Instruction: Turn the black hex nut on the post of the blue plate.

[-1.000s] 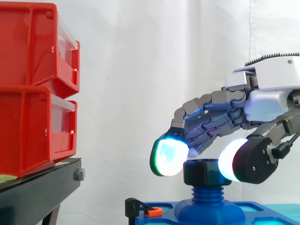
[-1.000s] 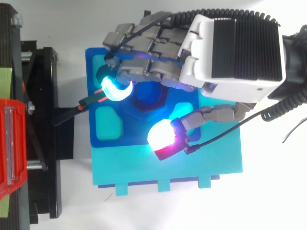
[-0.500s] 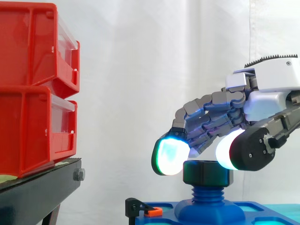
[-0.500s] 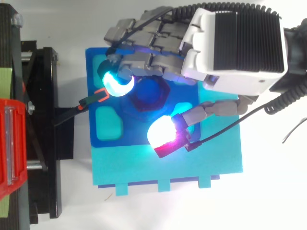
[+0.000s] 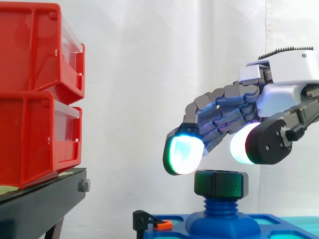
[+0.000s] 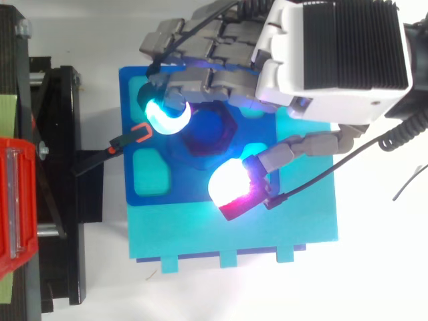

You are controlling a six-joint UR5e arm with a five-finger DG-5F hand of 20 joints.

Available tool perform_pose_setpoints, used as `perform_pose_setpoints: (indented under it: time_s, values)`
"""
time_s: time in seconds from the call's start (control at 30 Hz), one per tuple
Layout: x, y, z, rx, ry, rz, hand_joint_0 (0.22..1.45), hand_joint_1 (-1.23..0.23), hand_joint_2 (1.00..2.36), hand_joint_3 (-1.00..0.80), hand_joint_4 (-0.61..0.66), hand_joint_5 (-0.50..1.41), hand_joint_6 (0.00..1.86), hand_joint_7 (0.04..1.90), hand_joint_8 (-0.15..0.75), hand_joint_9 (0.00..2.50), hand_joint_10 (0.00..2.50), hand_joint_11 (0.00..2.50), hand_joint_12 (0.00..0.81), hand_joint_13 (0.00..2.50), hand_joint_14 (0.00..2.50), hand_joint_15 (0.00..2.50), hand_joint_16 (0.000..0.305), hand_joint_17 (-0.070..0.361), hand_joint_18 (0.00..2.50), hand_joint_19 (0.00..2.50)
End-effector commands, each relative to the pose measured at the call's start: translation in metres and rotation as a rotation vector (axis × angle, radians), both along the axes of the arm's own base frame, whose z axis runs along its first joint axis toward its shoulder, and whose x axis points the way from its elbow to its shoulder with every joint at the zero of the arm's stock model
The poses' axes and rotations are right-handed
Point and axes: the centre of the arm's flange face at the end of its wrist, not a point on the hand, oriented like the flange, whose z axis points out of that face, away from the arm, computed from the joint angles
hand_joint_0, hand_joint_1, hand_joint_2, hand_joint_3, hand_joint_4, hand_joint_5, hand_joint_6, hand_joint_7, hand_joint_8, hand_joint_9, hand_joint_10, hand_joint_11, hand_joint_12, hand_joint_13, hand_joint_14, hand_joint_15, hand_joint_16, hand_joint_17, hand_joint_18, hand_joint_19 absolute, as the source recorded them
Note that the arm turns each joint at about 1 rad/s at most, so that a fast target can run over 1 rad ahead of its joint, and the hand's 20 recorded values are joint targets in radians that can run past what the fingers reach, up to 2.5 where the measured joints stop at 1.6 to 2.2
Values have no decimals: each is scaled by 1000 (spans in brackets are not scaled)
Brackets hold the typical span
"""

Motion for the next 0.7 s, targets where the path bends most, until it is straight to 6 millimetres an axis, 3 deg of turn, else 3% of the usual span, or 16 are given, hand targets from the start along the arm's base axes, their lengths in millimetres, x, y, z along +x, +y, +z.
perform_pose_setpoints:
  time_s: [0.0,0.67]
  values:
    - [0,0,0,-3,1,0,420,-591,1000,-500,219,-217,504,987,276,251,3,86,380,316,6,141,65,146,293,518]
    - [-3,-4,-3,-9,27,-4,418,-546,1000,-500,248,-198,504,997,282,269,3,87,381,320,6,146,65,146,297,527]
